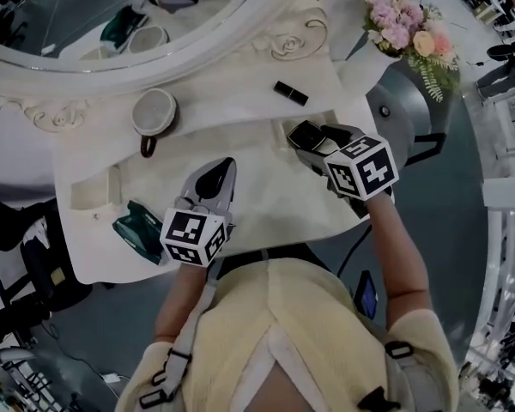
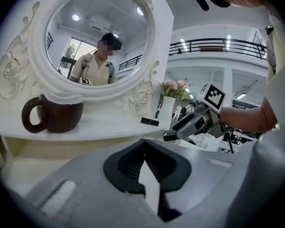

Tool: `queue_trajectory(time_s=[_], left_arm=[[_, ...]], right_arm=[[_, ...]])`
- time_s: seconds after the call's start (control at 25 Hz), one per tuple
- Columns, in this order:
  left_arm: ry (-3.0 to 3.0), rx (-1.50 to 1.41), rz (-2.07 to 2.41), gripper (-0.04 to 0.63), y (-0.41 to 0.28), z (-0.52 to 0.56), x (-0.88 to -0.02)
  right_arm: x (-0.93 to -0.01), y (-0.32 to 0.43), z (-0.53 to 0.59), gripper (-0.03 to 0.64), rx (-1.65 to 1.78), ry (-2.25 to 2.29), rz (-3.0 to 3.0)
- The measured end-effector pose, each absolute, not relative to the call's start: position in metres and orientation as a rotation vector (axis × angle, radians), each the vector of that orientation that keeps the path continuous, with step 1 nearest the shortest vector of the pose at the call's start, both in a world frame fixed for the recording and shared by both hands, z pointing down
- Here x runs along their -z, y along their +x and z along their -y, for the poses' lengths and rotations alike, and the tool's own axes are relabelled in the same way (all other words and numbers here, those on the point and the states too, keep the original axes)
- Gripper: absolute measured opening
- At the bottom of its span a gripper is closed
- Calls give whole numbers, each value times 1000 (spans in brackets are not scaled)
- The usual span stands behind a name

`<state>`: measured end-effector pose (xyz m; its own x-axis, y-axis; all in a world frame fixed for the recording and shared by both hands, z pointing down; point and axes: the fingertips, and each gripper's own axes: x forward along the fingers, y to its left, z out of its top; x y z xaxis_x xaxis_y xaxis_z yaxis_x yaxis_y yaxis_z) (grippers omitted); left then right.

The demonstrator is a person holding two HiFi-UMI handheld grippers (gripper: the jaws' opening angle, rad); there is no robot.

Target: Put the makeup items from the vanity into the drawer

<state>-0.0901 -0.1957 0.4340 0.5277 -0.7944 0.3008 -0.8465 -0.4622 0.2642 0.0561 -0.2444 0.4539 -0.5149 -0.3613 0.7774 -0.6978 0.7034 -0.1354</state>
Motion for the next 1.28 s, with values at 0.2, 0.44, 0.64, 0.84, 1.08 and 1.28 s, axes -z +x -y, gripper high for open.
queue_trajectory(time_s=[0.2,0.44,0.64,0.84,1.08,1.28], left_arm=[[2386,-194,1357,-5,-82,207,-434],[2392,-201,1340,-5,-72,215,-434],[2396,-203,1321,-5,-68,221,-437],[2402,-195,1305,-5,-64,227,-436],[2403,-185,1295,-5,-64,231,-437],[2412,-170,1286,-5,-64,234,-435]], right_arm=[[-464,60,255,311,-632,709,2118],[-477,62,263,311,-738,590,2058],[-487,59,268,311,-769,564,1992],[-494,61,272,311,-782,567,1931],[-499,63,276,311,-806,599,1903],[-502,57,276,311,-798,595,1892]])
